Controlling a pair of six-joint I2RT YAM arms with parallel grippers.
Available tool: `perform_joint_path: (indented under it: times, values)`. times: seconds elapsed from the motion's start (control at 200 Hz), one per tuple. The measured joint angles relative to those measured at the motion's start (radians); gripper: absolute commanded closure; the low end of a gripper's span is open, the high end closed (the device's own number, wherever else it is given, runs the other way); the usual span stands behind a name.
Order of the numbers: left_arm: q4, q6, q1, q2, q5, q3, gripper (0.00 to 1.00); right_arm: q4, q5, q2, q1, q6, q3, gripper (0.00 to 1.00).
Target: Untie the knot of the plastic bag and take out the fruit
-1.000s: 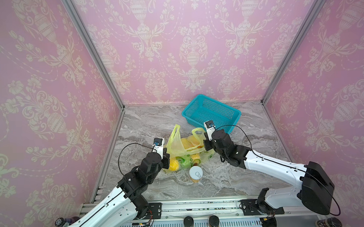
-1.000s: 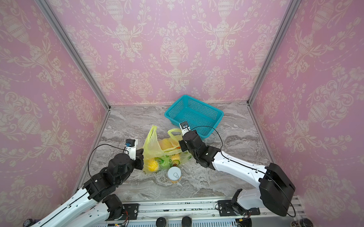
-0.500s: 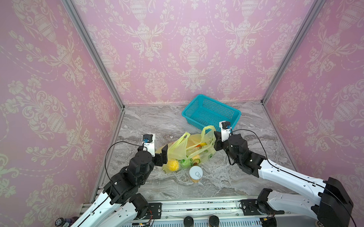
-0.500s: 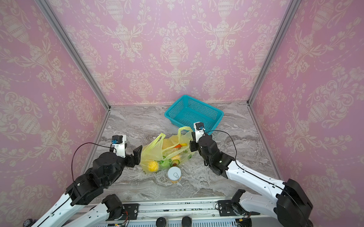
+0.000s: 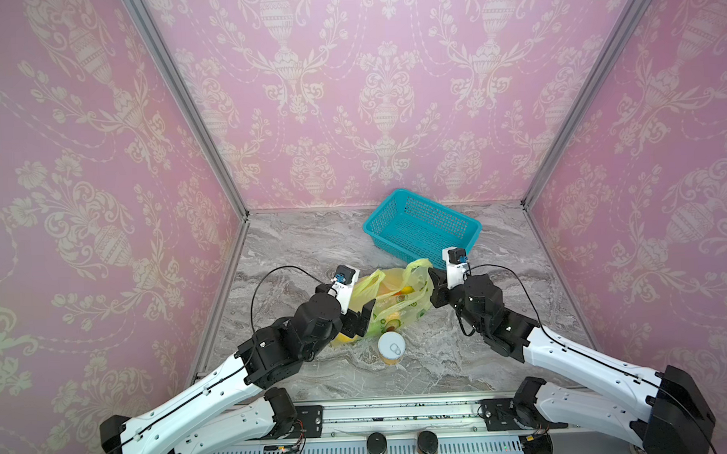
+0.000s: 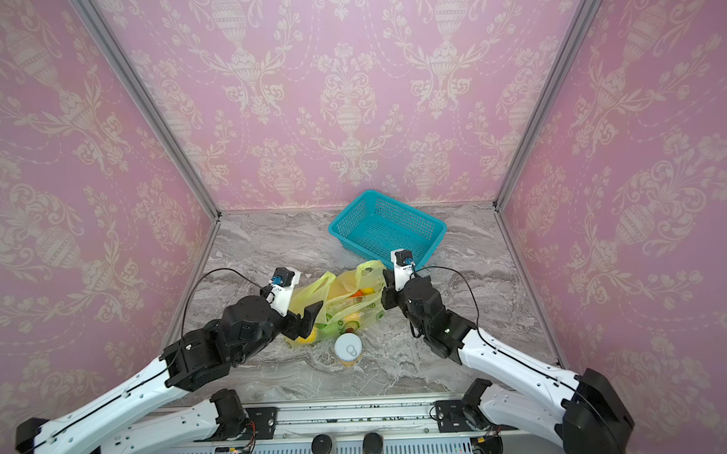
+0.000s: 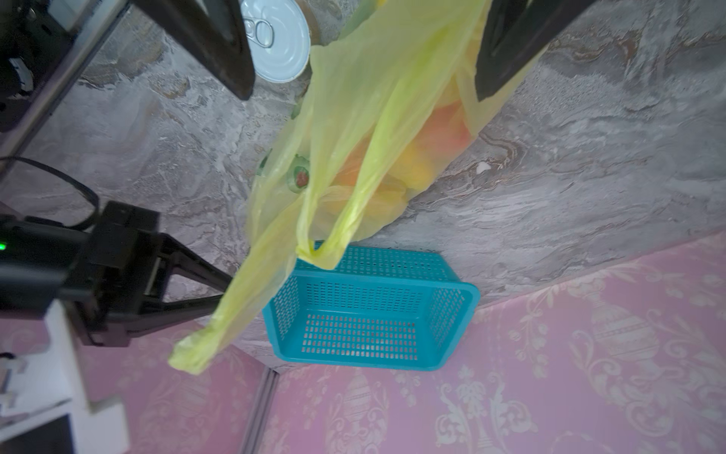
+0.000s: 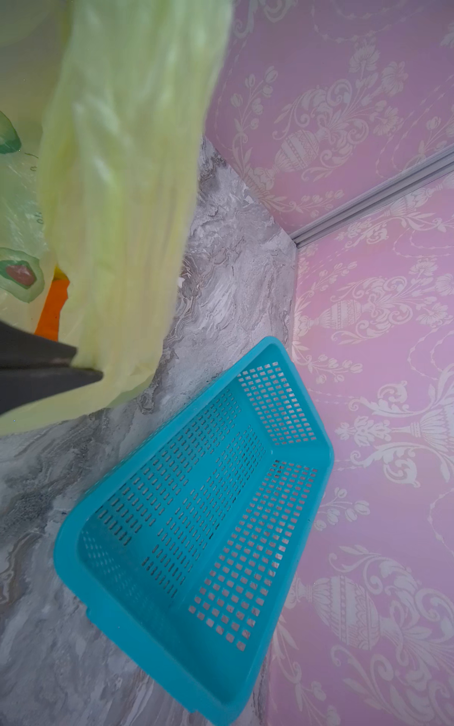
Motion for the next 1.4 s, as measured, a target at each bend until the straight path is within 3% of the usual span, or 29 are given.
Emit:
perform_joint_path:
  times: [0.115,0.37,0.41,0.475,0.55,0.63,0.756,0.976,1.136,1.271,1.401]
  values:
    - [0.039,0.041,-0.074,0.037,-0.056,0.004,0.03,-0.008,0.0,0.019,0.0,0.023,0.002,1.0]
    - [0.13,0.068,-0.077,0.261,-0.222,0.009,0.02,-0.007,-0.03,0.06,0.0,0.071,0.026,1.0]
    - [0.144,0.071,-0.077,0.292,-0.252,0.01,0.13,-0.007,-0.038,0.065,0.0,0.075,0.029,1.0]
    - [0.156,0.069,-0.073,0.343,-0.294,0.018,0.5,-0.007,-0.052,0.068,0.0,0.084,0.029,1.0]
    - [0.164,0.071,-0.057,0.392,-0.323,0.034,0.78,-0.006,-0.057,0.068,0.0,0.089,0.029,1.0]
    - [0.167,0.066,-0.018,0.41,-0.333,0.041,0.91,-0.006,-0.057,0.068,0.0,0.089,0.029,1.0]
    - [0.166,0.047,0.08,0.396,-0.297,0.055,1.0,-0.014,-0.047,0.072,0.0,0.096,0.037,1.0]
    - [0.148,0.054,0.276,0.329,-0.161,0.161,1.0,-0.048,-0.009,0.171,-0.001,0.168,0.171,1.0]
    - [0.113,0.093,0.418,0.319,-0.071,0.294,1.0,-0.102,0.013,0.301,-0.006,0.233,0.354,1.0]
    - [0.085,0.112,0.467,0.3,-0.029,0.341,1.0,-0.161,0.031,0.393,-0.008,0.301,0.497,1.0]
    - [0.055,0.095,0.475,0.221,0.006,0.301,1.0,-0.188,0.038,0.417,-0.011,0.359,0.519,1.0]
